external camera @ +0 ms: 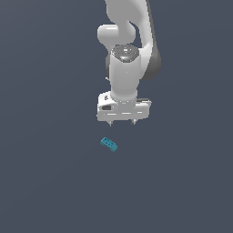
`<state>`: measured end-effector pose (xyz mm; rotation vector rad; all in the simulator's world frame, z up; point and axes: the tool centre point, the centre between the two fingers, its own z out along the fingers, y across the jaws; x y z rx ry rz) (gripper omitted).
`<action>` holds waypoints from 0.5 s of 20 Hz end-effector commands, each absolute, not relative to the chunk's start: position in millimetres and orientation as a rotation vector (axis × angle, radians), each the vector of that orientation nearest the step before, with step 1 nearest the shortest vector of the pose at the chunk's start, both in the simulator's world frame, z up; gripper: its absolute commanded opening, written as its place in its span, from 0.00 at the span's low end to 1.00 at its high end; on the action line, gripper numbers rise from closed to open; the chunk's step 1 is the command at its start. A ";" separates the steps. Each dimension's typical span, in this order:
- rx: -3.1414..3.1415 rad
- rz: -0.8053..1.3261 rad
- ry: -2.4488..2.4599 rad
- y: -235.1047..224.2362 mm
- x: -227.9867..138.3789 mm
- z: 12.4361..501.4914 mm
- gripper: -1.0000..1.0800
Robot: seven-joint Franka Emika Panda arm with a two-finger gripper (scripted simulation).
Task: Pick up the object and move it to a goal position.
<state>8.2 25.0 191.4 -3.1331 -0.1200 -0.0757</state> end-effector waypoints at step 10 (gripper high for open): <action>-3.132 -0.037 -0.104 27.1 0.7 197.0 0.96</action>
